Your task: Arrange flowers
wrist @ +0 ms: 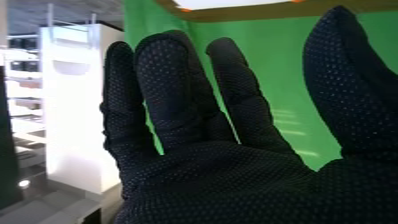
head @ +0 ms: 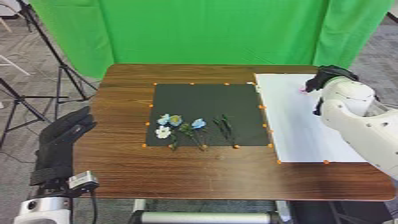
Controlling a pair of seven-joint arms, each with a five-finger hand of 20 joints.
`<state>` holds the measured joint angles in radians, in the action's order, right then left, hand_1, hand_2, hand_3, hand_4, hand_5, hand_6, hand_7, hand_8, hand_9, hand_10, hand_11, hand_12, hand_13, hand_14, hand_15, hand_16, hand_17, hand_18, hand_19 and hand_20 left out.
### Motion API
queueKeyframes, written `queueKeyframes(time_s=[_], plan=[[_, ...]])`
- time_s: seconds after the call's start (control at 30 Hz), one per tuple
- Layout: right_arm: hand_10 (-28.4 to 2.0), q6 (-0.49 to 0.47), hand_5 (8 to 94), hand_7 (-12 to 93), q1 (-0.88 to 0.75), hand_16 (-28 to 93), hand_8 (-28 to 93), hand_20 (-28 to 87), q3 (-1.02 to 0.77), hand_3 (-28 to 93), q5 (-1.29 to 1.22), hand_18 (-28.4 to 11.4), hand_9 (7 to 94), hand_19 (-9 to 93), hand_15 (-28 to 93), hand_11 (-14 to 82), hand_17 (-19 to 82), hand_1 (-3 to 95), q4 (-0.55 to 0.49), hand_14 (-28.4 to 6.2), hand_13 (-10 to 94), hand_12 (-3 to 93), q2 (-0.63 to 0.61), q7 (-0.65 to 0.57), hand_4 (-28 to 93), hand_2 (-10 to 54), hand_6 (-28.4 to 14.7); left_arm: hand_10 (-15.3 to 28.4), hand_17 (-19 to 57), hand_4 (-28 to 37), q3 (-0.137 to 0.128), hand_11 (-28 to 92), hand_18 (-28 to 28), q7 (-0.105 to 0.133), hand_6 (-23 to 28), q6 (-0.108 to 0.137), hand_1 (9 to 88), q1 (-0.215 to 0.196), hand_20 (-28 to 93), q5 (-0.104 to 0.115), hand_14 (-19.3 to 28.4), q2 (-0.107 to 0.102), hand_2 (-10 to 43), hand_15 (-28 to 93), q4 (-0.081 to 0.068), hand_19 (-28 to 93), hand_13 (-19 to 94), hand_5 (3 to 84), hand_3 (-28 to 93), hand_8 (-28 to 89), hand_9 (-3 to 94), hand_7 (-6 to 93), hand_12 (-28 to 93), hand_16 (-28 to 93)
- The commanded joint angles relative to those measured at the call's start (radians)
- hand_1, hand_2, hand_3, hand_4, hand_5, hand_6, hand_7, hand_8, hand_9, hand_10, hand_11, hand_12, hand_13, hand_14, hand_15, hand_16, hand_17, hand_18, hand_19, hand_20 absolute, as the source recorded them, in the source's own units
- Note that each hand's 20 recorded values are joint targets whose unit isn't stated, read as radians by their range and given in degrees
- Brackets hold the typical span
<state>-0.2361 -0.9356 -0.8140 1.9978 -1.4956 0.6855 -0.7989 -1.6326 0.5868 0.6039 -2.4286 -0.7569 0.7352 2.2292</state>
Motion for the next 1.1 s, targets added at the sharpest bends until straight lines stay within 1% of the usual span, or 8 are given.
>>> queueKeyframes(time_s=[0.03, 0.37, 0.43, 0.77, 0.9, 1.0, 1.07, 1.1], plan=[[-22.7, -0.033, 44.6, 18, 0.005, 13, -12, 9, -0.026, 85, 0.019, -23.8, 46.8, 83, 82, 27.5, 20, 28.6, 0.053, -13.9, 57, 16.8, 0.012, -0.024, -26, -3.0, -9.8, 18.9, -13.0, -18.3, 0.007, 41, 18.7, 0.008, 10.5, 0.005, 27.1, -0.004, 13, 0.005, 23.7, -0.001, 2.9, 66, 0.003, 51, 19, 40.0, 80, -12, 31.1, 20.2, 10, -16], [-22.7, -0.078, 44.5, 18, -0.037, 12, -12, 8, -0.080, 85, 0.038, -23.7, 46.8, 83, 83, 26.6, 20, 28.7, 0.078, -13.9, 58, 16.5, 0.046, -0.010, -26, -3.1, -9.4, 19.0, -13.0, -18.3, -0.006, 41, 18.8, -0.006, 10.5, -0.002, 27.1, -0.008, 13, 0.000, 23.8, 0.017, 2.9, 66, 0.007, 51, 19, 40.0, 80, -12, 31.2, 20.2, 10, -16], [-22.6, -0.074, 44.5, 18, -0.047, 12, -12, 8, -0.085, 85, 0.042, -23.6, 47.0, 83, 83, 26.4, 20, 28.7, 0.078, -13.7, 58, 16.4, 0.051, -0.008, -26, -3.1, -9.3, 18.9, -13.1, -18.3, -0.005, 41, 18.8, -0.002, 10.5, 0.000, 27.2, -0.008, 13, 0.004, 23.9, 0.016, 3.0, 66, 0.007, 51, 19, 40.0, 80, -12, 31.2, 20.2, 10, -16], [-21.6, -0.148, 43.3, 16, -0.070, 13, -12, 7, -0.135, 85, 0.074, -23.5, 50.5, 84, 86, 28.0, 21, 29.0, 0.121, -12.3, 61, 16.9, 0.109, 0.002, -26, -3.1, -8.1, 19.0, -13.0, -18.3, -0.003, 42, 18.8, -0.001, 10.6, 0.000, 27.2, -0.005, 12, 0.004, 23.9, 0.024, 3.0, 66, 0.007, 51, 19, 40.0, 80, -12, 31.4, 20.2, 10, -17], [-21.2, -0.162, 43.0, 15, -0.076, 14, -12, 7, -0.149, 85, 0.089, -23.4, 51.1, 85, 87, 29.9, 22, 29.1, 0.139, -11.6, 63, 17.6, 0.122, 0.008, -26, -3.1, -8.1, 19.0, -13.0, -18.2, -0.002, 42, 18.7, 0.010, 10.5, 0.006, 27.2, -0.010, 12, 0.014, 23.9, 0.020, 3.0, 66, 0.007, 52, 19, 40.0, 81, -12, 31.4, 20.3, 10, -17], [-18.6, -0.167, 43.3, 15, -0.082, 15, -11, 7, -0.152, 84, 0.098, -23.2, 53.2, 86, 87, 30.8, 23, 30.0, 0.148, -11.4, 65, 17.3, 0.127, 0.002, -26, -3.0, -7.6, 19.0, -13.0, -18.1, 0.000, 42, 18.8, 0.011, 10.6, 0.006, 27.2, -0.009, 12, 0.015, 23.9, 0.020, 3.1, 66, 0.006, 51, 19, 40.1, 81, -12, 31.4, 20.3, 10, -17], [-17.5, -0.162, 44.3, 15, -0.089, 15, -12, 7, -0.152, 84, 0.111, -23.1, 54.6, 87, 87, 30.9, 24, 30.8, 0.149, -11.4, 66, 16.7, 0.126, 0.008, -27, -3.0, -7.0, 19.0, -13.0, -18.1, -0.003, 42, 18.8, 0.009, 10.6, 0.007, 27.1, -0.013, 12, 0.011, 23.9, 0.022, 3.1, 66, 0.007, 52, 19, 40.1, 81, -12, 31.4, 20.3, 10, -17], [-17.1, -0.157, 44.6, 16, -0.089, 15, -12, 7, -0.147, 84, 0.115, -23.0, 55.2, 87, 87, 31.0, 24, 31.0, 0.150, -11.2, 67, 16.5, 0.124, 0.007, -27, -3.0, -6.9, 19.0, -13.0, -18.0, -0.004, 42, 18.8, 0.013, 10.6, 0.008, 27.1, -0.014, 12, 0.015, 23.9, 0.020, 3.1, 66, 0.008, 52, 19, 40.1, 81, -12, 31.4, 20.3, 10, -17]])
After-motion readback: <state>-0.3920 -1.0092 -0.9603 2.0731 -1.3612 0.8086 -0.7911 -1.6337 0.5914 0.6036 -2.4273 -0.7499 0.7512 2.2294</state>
